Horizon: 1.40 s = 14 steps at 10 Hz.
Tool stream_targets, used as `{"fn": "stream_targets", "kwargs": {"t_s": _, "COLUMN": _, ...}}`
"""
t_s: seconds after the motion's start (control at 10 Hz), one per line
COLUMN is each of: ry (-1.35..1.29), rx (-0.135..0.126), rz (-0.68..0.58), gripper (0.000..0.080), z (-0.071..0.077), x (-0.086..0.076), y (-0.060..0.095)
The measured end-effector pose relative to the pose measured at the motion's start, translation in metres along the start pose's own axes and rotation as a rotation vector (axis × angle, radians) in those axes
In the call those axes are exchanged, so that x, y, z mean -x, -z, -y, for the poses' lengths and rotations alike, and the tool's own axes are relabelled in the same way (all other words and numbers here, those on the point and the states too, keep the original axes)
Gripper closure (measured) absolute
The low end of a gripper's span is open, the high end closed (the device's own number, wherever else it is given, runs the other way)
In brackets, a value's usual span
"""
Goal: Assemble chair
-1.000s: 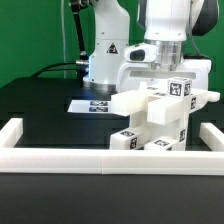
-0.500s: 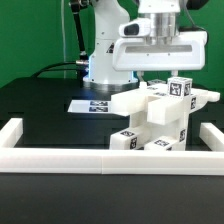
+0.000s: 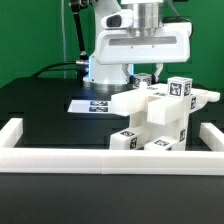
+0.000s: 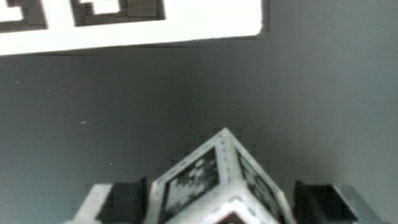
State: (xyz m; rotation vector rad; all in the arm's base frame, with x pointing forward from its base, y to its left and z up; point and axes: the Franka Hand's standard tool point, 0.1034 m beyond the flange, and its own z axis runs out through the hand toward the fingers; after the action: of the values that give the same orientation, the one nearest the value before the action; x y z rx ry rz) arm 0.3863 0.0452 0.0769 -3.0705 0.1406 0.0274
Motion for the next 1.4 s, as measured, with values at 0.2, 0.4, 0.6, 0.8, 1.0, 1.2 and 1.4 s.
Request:
{"fn": "stream_targets", "kwargs": {"t_s": 0.2, "ry": 0.001, "rx": 0.0, "rz": 0.001, "gripper": 0.0406, "z": 0.0, "x": 0.0, "y": 0.0}}
{"fn": "stream_targets", "kwargs": {"t_s": 0.4, "ry": 0.072, "rx": 0.025, "rz": -0.028, "gripper": 0.0406, "z": -0.002, "x": -0.012, "y": -0.004}}
{"fn": "stream_targets", "kwargs": {"t_s": 0.6, "ry": 0.155, "rx": 0.026, "rz": -0.063, "gripper": 0.0406, "z": -0.019, "x": -0.041, "y": 0.01}}
{"fn": "stream_targets", "kwargs": {"t_s": 0.8, "ry": 0.197, "rx": 0.031, "rz": -0.088, "gripper": 0.0406, "z": -0.022, "x": -0.064, "y": 0.022}}
{"fn": "stream_targets", "kwargs": {"t_s": 1.0, "ry": 0.194, "rx": 0.033, "rz": -0.091, "gripper": 0.0405, "z": -0.023, "x": -0.064, "y": 0.021}}
{"fn": "stream_targets", "kwargs": {"t_s": 1.2, "ry": 0.204, "rx": 0.03, "rz": -0.082, "gripper": 0.0405, "z": -0.022, "x": -0.066, "y": 0.024}}
{"fn": "stream_targets", "kwargs": {"t_s": 1.4, "ry": 0.244, "rx": 0.028, "rz": -0.113, "gripper": 0.0405, "z": -0.02, "x": -0.103, "y": 0.049}}
